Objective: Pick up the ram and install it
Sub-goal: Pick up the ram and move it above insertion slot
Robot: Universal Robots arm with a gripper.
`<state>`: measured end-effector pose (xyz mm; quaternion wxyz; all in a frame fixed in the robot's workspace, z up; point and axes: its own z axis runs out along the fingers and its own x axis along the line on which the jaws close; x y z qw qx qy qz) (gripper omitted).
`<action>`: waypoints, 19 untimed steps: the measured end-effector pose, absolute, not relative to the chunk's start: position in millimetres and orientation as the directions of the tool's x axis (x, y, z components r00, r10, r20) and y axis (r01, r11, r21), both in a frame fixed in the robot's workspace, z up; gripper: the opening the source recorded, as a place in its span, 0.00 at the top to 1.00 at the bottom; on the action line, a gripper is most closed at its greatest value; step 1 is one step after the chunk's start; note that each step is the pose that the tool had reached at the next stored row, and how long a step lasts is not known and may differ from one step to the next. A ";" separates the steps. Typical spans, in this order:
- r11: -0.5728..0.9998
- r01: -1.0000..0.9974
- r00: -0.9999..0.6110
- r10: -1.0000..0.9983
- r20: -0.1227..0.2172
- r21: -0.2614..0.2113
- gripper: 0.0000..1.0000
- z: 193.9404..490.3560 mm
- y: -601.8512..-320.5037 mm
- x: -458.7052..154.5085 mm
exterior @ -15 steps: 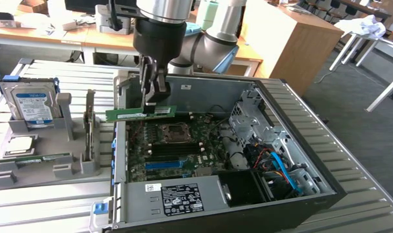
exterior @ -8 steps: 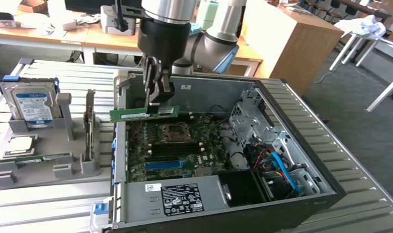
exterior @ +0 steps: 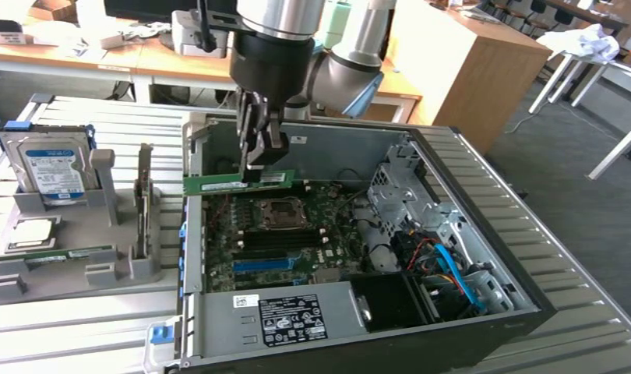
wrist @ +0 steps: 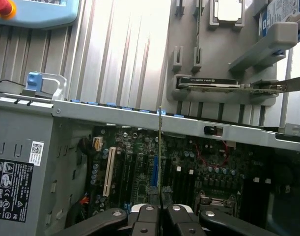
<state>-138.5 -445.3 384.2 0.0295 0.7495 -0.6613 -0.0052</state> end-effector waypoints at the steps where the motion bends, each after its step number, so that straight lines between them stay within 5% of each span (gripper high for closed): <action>1: -0.124 -0.991 0.125 -0.992 0.031 0.051 0.87 384.2 -445.3 -137.5; 19: -0.124 -0.991 0.125 -0.992 0.031 0.051 0.87 384.1 -445.3 -122.6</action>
